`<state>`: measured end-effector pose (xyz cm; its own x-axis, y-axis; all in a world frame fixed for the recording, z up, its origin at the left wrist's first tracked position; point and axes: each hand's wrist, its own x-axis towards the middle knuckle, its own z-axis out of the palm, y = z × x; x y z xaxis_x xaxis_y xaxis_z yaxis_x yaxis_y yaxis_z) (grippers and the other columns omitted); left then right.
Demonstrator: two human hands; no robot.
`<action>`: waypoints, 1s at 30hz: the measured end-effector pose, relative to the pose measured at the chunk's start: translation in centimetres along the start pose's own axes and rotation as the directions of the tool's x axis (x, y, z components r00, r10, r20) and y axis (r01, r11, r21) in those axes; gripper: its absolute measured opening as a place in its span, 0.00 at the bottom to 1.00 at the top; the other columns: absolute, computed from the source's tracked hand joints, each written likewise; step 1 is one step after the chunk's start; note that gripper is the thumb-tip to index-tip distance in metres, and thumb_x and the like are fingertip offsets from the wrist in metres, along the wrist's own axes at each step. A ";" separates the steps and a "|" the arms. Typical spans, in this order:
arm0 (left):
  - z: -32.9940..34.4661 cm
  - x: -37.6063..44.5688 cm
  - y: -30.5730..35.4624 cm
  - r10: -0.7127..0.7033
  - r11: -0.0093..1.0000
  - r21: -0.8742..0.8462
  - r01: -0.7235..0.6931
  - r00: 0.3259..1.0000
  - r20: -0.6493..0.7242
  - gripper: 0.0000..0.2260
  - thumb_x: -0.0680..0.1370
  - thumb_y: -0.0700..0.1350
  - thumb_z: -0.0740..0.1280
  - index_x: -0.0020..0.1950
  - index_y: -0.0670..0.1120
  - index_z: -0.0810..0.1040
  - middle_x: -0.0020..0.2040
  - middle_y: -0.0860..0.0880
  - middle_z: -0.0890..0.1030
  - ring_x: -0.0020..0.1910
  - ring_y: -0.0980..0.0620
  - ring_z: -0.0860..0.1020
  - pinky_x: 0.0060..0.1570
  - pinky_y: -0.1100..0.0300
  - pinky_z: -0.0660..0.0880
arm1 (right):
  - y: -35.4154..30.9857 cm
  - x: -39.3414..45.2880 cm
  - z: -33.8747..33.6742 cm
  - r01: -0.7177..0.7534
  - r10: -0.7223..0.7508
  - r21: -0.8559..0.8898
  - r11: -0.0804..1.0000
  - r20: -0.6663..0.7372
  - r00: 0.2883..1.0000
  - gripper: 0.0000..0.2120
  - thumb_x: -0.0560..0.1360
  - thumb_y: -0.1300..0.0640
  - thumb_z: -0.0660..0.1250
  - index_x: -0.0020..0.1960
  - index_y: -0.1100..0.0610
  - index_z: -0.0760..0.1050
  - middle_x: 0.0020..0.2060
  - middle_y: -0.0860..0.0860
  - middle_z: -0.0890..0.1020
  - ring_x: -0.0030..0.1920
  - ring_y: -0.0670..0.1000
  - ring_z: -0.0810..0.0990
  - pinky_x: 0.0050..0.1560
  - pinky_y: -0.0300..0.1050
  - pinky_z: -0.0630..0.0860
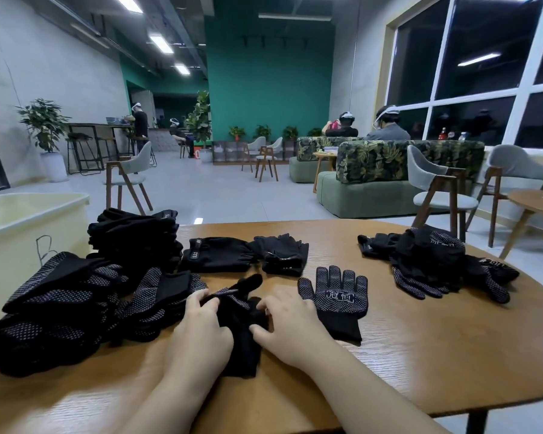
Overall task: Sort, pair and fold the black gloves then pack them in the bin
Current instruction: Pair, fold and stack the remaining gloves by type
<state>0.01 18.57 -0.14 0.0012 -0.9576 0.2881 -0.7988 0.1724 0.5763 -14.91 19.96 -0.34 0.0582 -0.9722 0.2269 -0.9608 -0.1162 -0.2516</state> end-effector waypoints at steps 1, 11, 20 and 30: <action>-0.1 0.0 0.1 -0.001 1.000 0.014 0.001 1.000 0.005 0.23 0.73 0.38 0.60 0.68 0.49 0.70 0.73 0.56 0.60 0.62 0.48 0.74 0.53 0.59 0.70 | -0.3 0.5 0.0 -0.023 0.023 -0.003 1.000 0.006 1.000 0.15 0.76 0.45 0.59 0.59 0.51 0.73 0.57 0.48 0.73 0.62 0.51 0.67 0.61 0.51 0.63; -0.1 0.1 0.0 0.126 0.986 -0.117 -0.115 0.988 0.088 0.28 0.71 0.37 0.62 0.71 0.52 0.68 0.74 0.59 0.61 0.69 0.55 0.67 0.63 0.61 0.66 | -0.1 -0.5 -0.7 -0.103 0.086 -0.082 0.991 -0.192 0.978 0.07 0.70 0.50 0.55 0.43 0.53 0.68 0.46 0.50 0.77 0.50 0.54 0.73 0.52 0.49 0.65; -0.6 -0.5 0.3 0.161 0.972 -0.193 -0.133 0.977 0.137 0.23 0.68 0.36 0.62 0.53 0.60 0.79 0.50 0.63 0.80 0.42 0.57 0.76 0.38 0.70 0.69 | 0.8 -0.9 -0.2 0.022 -0.006 0.062 0.998 -0.243 0.970 0.14 0.68 0.45 0.48 0.38 0.50 0.70 0.41 0.46 0.75 0.48 0.51 0.71 0.48 0.46 0.63; -0.7 -1.1 0.0 0.136 0.979 -0.162 -0.126 0.989 0.054 0.12 0.69 0.37 0.63 0.40 0.55 0.76 0.39 0.58 0.79 0.36 0.59 0.74 0.32 0.69 0.65 | 0.4 -1.1 -1.0 0.108 -0.093 0.173 0.979 -0.093 0.991 0.22 0.76 0.56 0.58 0.70 0.51 0.66 0.66 0.45 0.71 0.68 0.47 0.64 0.68 0.48 0.61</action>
<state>0.40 19.75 0.13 -0.1401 -0.9364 0.3219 -0.6844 0.3265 0.6519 -15.60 21.23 0.25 0.1220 -0.9339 0.3361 -0.8873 -0.2544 -0.3847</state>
